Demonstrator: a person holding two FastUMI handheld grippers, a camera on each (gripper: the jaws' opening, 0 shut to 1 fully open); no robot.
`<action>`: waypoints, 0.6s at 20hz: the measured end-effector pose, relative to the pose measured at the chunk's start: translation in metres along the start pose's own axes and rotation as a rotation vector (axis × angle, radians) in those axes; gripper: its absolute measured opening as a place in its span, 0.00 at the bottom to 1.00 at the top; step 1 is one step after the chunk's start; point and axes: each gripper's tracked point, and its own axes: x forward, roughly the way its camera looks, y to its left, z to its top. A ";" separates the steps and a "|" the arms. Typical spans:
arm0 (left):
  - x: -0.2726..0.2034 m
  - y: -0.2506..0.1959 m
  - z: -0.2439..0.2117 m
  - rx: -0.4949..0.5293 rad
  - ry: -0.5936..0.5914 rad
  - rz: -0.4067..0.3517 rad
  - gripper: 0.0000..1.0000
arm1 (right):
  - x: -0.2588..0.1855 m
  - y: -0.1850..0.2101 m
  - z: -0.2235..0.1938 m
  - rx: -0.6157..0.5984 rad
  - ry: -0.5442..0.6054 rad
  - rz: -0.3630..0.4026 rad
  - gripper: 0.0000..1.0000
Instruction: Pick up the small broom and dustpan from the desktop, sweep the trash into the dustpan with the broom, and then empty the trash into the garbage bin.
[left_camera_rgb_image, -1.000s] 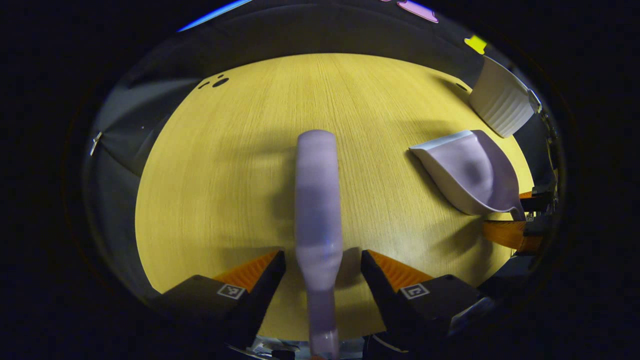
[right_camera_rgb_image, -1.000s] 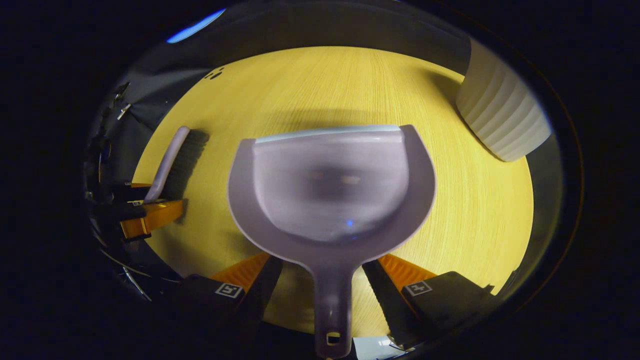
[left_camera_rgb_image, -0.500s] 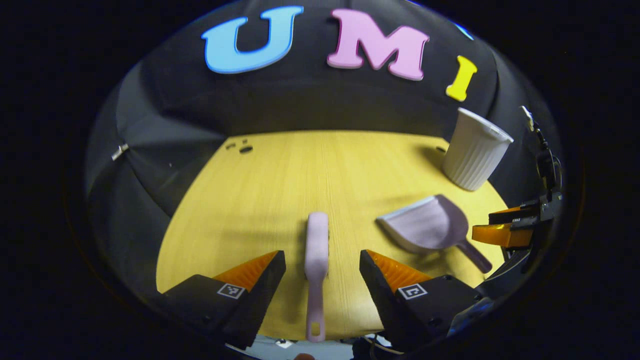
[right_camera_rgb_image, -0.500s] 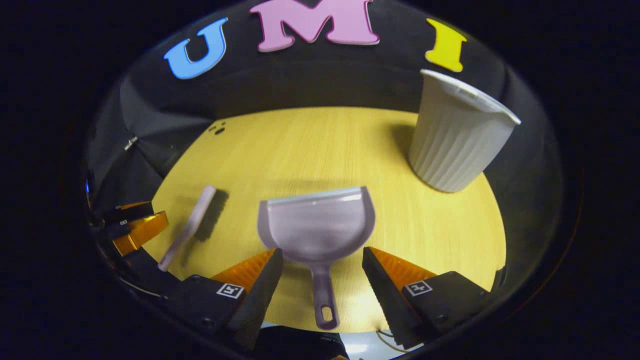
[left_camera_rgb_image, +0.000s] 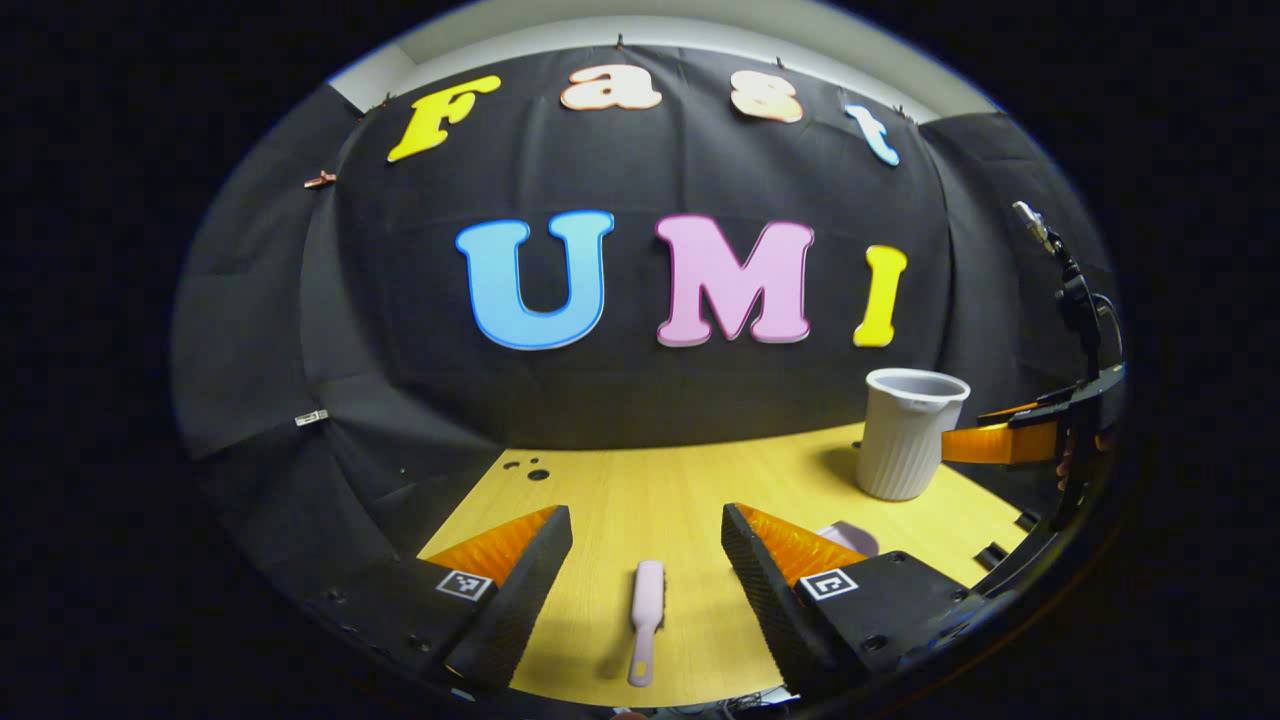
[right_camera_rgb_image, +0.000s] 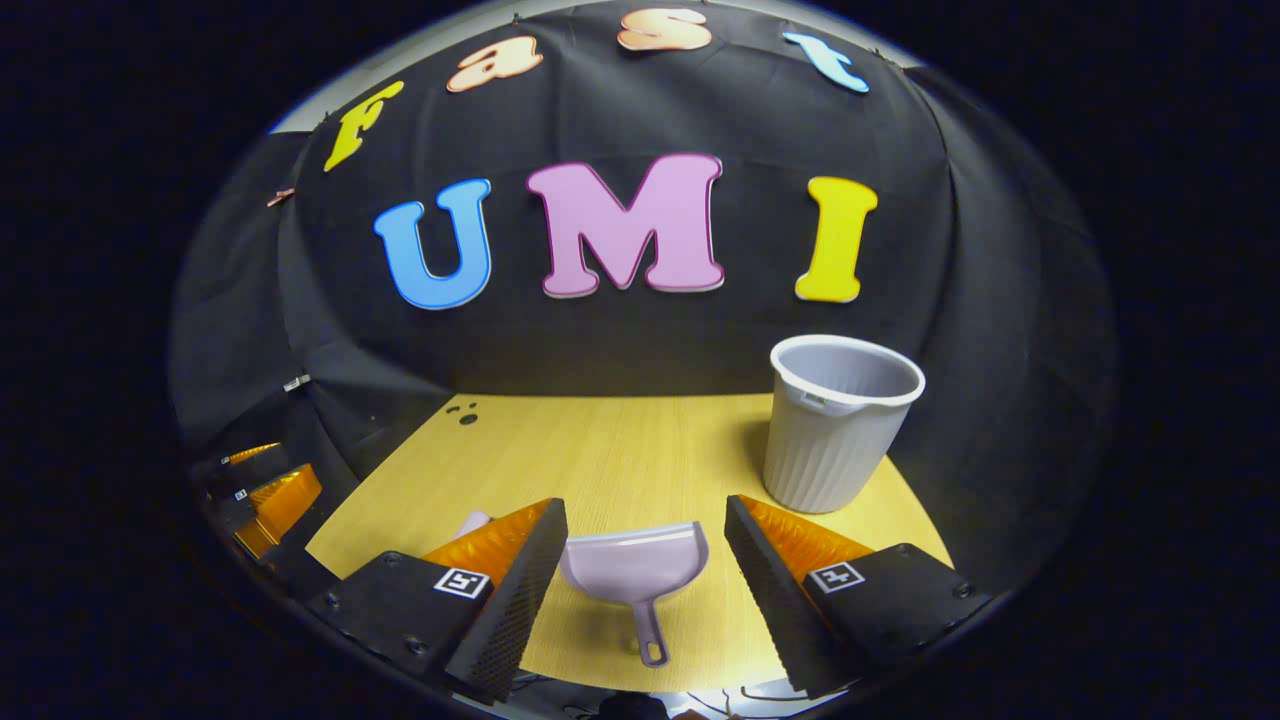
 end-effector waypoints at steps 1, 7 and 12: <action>-0.005 0.000 0.003 -0.007 -0.002 -0.009 0.95 | -0.009 -0.001 0.009 -0.009 -0.027 0.003 0.99; -0.025 -0.012 0.026 -0.011 -0.032 0.005 0.96 | -0.038 -0.020 0.035 0.027 -0.137 0.020 0.99; -0.034 -0.019 -0.002 -0.185 0.056 0.075 0.96 | -0.043 -0.052 0.046 -0.001 -0.157 0.075 0.99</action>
